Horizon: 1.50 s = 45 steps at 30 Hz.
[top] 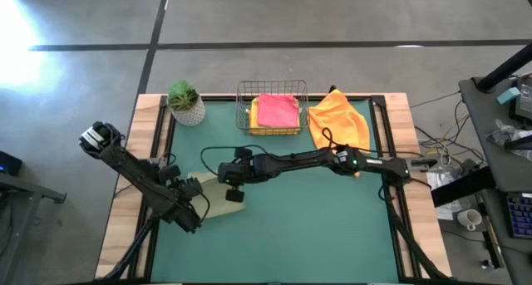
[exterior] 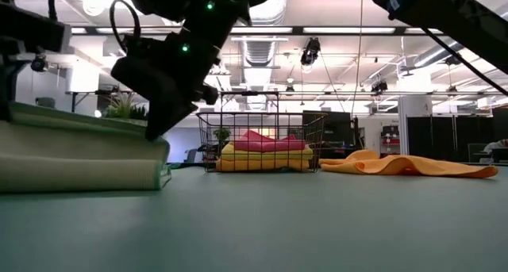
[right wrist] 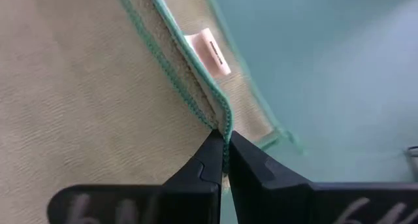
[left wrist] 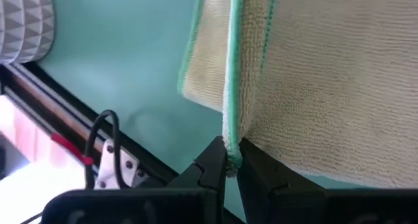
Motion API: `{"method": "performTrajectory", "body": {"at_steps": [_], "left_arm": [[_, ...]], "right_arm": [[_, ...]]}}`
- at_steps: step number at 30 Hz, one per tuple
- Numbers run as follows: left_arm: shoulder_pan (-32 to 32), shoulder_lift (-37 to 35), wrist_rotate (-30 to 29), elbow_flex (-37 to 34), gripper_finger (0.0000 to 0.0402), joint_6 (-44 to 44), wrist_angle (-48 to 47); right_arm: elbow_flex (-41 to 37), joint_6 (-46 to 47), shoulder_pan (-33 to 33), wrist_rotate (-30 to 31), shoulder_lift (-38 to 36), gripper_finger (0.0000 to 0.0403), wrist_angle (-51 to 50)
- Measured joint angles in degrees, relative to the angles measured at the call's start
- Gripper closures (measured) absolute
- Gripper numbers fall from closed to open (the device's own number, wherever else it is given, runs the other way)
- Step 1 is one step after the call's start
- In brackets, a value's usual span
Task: Fold microfiber towels
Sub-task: Fold the green microfiber cloth, then put the green microfiber cloth into the wire basket
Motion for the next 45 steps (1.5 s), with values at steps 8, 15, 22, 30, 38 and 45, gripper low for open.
{"method": "performTrajectory", "body": {"at_steps": [8,15,22,30,38,45], "left_arm": [[1.51,0.0,-1.33,-1.67,0.0386,0.0,-0.13],[2.9,0.0,-0.81,-1.83,0.0386,2.8,-0.82],[5.49,0.0,-0.79,-1.83,0.0346,3.13,-3.84],[6.01,0.0,-1.04,-1.8,0.0266,7.54,-4.36],[5.78,-2.61,-1.02,2.45,0.025,8.85,-7.24],[-0.24,-7.37,0.07,7.38,0.025,7.04,-1.51]], "right_arm": [[0.02,-2.13,-1.04,-0.58,-0.02,0.039,2.27],[0.04,0.81,-2.47,-3.32,-0.02,0.0332,3.98],[0.04,1.96,-2.68,-3.3,-0.11,0.0269,3.98],[0.35,1.96,-2.51,-3.32,-1.55,0.0234,0.19],[0.35,0.66,-2.53,-3.34,-6.48,0.0236,-7.03],[0.35,-1.75,-0.75,-5.55,-10.23,0.0246,-16.74]]}}
